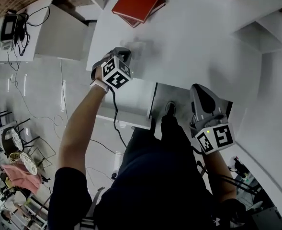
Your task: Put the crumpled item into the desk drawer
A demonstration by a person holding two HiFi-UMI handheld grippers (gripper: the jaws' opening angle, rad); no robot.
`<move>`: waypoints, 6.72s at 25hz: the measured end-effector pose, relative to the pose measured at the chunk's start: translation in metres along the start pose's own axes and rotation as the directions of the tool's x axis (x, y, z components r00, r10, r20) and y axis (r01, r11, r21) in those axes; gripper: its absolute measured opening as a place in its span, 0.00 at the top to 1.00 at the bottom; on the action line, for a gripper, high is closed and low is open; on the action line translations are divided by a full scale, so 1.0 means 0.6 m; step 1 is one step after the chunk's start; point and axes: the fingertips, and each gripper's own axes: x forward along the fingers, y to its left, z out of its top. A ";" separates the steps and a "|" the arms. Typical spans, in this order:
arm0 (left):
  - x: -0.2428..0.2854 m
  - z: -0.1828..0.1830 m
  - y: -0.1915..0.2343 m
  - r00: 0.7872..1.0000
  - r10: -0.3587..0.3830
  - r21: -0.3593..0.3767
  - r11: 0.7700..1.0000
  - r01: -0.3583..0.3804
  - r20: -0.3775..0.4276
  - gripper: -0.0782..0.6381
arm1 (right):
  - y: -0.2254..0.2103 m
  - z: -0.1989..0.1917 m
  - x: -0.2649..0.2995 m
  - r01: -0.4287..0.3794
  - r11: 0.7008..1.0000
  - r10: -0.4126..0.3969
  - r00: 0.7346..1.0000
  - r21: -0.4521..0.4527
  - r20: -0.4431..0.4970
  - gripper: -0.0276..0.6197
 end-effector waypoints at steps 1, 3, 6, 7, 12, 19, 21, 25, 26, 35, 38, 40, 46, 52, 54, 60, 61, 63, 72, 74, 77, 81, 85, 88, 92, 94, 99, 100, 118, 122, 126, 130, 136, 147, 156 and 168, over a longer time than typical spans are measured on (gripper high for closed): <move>-0.014 -0.009 -0.003 1.000 0.007 -0.022 1.000 -0.007 0.005 0.89 | 0.009 -0.001 0.005 -0.020 1.000 0.020 1.000 -0.006 -0.004 0.95; -0.041 -0.027 -0.013 1.000 0.017 -0.067 0.998 -0.016 0.019 0.89 | 0.028 -0.007 0.011 -0.054 0.998 0.054 0.998 -0.016 -0.015 0.95; -0.081 -0.055 -0.037 0.999 0.030 -0.136 0.990 -0.024 0.038 0.89 | 0.058 -0.016 0.014 -0.099 0.995 0.098 0.995 -0.025 -0.033 0.95; -0.093 -0.064 -0.045 0.998 0.035 -0.154 0.988 -0.029 0.042 0.89 | 0.067 -0.019 0.015 -0.114 0.993 0.113 0.993 -0.028 -0.039 0.95; -0.136 -0.124 -0.089 0.998 0.050 -0.229 0.973 -0.038 0.045 0.89 | 0.116 -0.031 0.030 -0.181 0.982 0.178 0.982 -0.045 -0.069 0.95; -0.141 -0.200 -0.173 1.000 -0.002 -0.249 0.969 0.005 0.010 0.89 | 0.166 -0.049 0.041 -0.242 0.968 0.236 0.967 -0.064 -0.092 0.95; -0.135 -0.219 -0.195 1.000 -0.024 -0.237 0.971 0.021 -0.009 0.89 | 0.176 -0.052 0.041 -0.248 0.966 0.241 0.966 -0.066 -0.097 0.95; -0.112 -0.264 -0.221 0.997 -0.065 -0.236 0.970 0.051 -0.050 0.89 | 0.188 -0.059 0.048 -0.244 0.968 0.237 0.966 -0.063 -0.103 0.95; -0.104 -0.275 -0.226 0.995 -0.075 -0.237 0.970 0.059 -0.060 0.89 | 0.189 -0.061 0.048 -0.240 0.969 0.233 0.967 -0.061 -0.105 0.95; -0.025 -0.349 -0.277 0.967 -0.196 -0.170 0.971 0.168 -0.164 0.89 | 0.157 -0.083 0.034 -0.155 0.987 0.149 0.981 -0.035 -0.125 0.95; 0.002 -0.363 -0.288 0.953 -0.230 -0.151 0.968 0.203 -0.197 0.89 | 0.144 -0.087 0.030 -0.124 0.992 0.120 0.985 -0.024 -0.127 0.95; 0.024 -0.373 -0.298 0.941 -0.251 -0.135 0.965 0.225 -0.228 0.89 | 0.133 -0.091 0.026 -0.103 0.995 0.101 0.987 -0.015 -0.127 0.95; 0.072 -0.392 -0.321 0.920 -0.275 -0.051 0.961 0.272 -0.280 0.89 | 0.108 -0.105 0.018 -0.046 0.999 0.047 0.990 0.009 -0.130 0.95; 0.096 -0.402 -0.338 0.907 -0.297 0.007 0.950 0.313 -0.300 0.89 | 0.092 -0.119 0.012 0.001 1.000 0.003 0.990 0.031 -0.139 0.95; 0.101 -0.406 -0.343 0.900 -0.308 0.016 0.944 0.329 -0.307 0.89 | 0.089 -0.123 0.010 0.013 0.999 -0.008 0.990 0.037 -0.142 0.95; 0.123 -0.421 -0.359 0.885 -0.330 0.066 0.927 0.369 -0.328 0.89 | 0.082 -0.138 0.011 0.033 0.998 -0.026 0.988 0.046 -0.154 0.95; 0.126 -0.423 -0.361 0.883 -0.334 0.070 0.924 0.376 -0.331 0.89 | 0.081 -0.140 0.012 0.035 0.998 -0.027 0.987 0.049 -0.157 0.95; 0.132 -0.427 -0.366 0.878 -0.344 0.070 0.920 0.387 -0.333 0.89 | 0.079 -0.145 0.013 0.040 0.998 -0.031 0.986 0.052 -0.163 0.95; 0.150 -0.444 -0.381 0.865 -0.359 0.037 0.918 0.396 -0.352 0.89 | 0.073 -0.155 0.021 0.042 0.998 -0.031 0.982 0.055 -0.185 0.95; 0.154 -0.446 -0.382 0.863 -0.358 0.038 0.917 0.396 -0.356 0.88 | 0.075 -0.156 0.024 0.040 0.998 -0.029 0.982 0.054 -0.189 0.95; 0.156 -0.450 -0.385 0.860 -0.360 0.034 0.917 0.398 -0.362 0.88 | 0.079 -0.159 0.027 0.032 0.998 -0.021 0.980 0.052 -0.198 0.95; 0.156 -0.452 -0.390 0.853 -0.370 0.024 0.913 0.406 -0.369 0.85 | 0.082 -0.159 0.031 0.018 0.999 -0.008 0.979 0.047 -0.204 0.95; 0.152 -0.453 -0.384 0.856 -0.364 0.020 0.917 0.398 -0.367 0.72 | 0.091 -0.157 0.038 0.000 0.999 0.009 0.979 0.042 -0.204 0.95; 0.145 -0.448 -0.378 0.865 -0.348 0.019 0.925 0.380 -0.361 0.70 | 0.096 -0.155 0.038 -0.017 0.999 0.025 0.979 0.038 -0.202 0.95; 0.135 -0.434 -0.353 0.895 -0.297 0.013 0.947 0.320 -0.334 0.70 | 0.101 -0.149 0.040 -0.048 0.999 0.052 0.981 0.026 -0.188 0.95; 0.121 -0.412 -0.329 0.925 -0.255 0.001 0.964 0.266 -0.282 0.70 | 0.108 -0.141 0.042 -0.067 0.998 0.069 0.981 0.016 -0.181 0.95; 0.044 -0.324 -0.248 0.988 -0.128 -0.142 0.983 0.115 -0.082 0.70 | 0.129 -0.108 0.047 -0.118 0.993 0.115 0.981 -0.012 -0.157 0.95; 0.026 -0.307 -0.234 0.994 -0.096 -0.174 0.981 0.086 -0.049 0.70 | 0.132 -0.102 0.047 -0.130 0.991 0.125 0.980 -0.017 -0.151 0.95; -0.413 -0.022 -0.090 0.816 0.457 -0.578 0.793 -0.194 0.353 0.72 | 0.183 -0.015 0.036 -0.266 0.959 0.263 0.964 -0.094 -0.048 0.95; -0.493 -0.006 -0.066 0.742 0.563 -0.670 0.711 -0.211 0.364 0.74 | 0.198 0.011 0.033 -0.296 0.948 0.297 0.955 -0.120 -0.008 0.95; -0.558 0.015 -0.057 0.684 0.629 -0.728 0.653 -0.207 0.370 0.74 | 0.211 0.039 0.032 -0.307 0.941 0.313 0.950 -0.141 0.020 0.95; -0.605 0.039 -0.055 0.634 0.668 -0.740 0.636 -0.217 0.389 0.78 | 0.221 0.070 0.030 -0.312 0.932 0.328 0.943 -0.183 0.063 0.95; -0.635 0.052 -0.060 0.584 0.707 -0.753 0.617 -0.231 0.400 0.82 | 0.234 0.113 0.017 -0.311 0.918 0.350 0.927 -0.247 0.133 0.95; -0.644 0.063 -0.049 0.573 0.715 -0.760 0.609 -0.227 0.401 0.84 | 0.224 0.161 0.014 -0.269 0.921 0.331 0.921 -0.282 0.204 0.95; -0.628 0.061 -0.047 0.587 0.701 -0.755 0.619 -0.218 0.405 0.84 | 0.223 0.157 0.021 -0.264 0.922 0.325 0.926 -0.284 0.193 0.95; -0.618 0.049 -0.049 0.610 0.684 -0.750 0.626 -0.212 0.399 0.84 | 0.235 0.148 0.024 -0.274 0.918 0.333 0.926 -0.288 0.178 0.95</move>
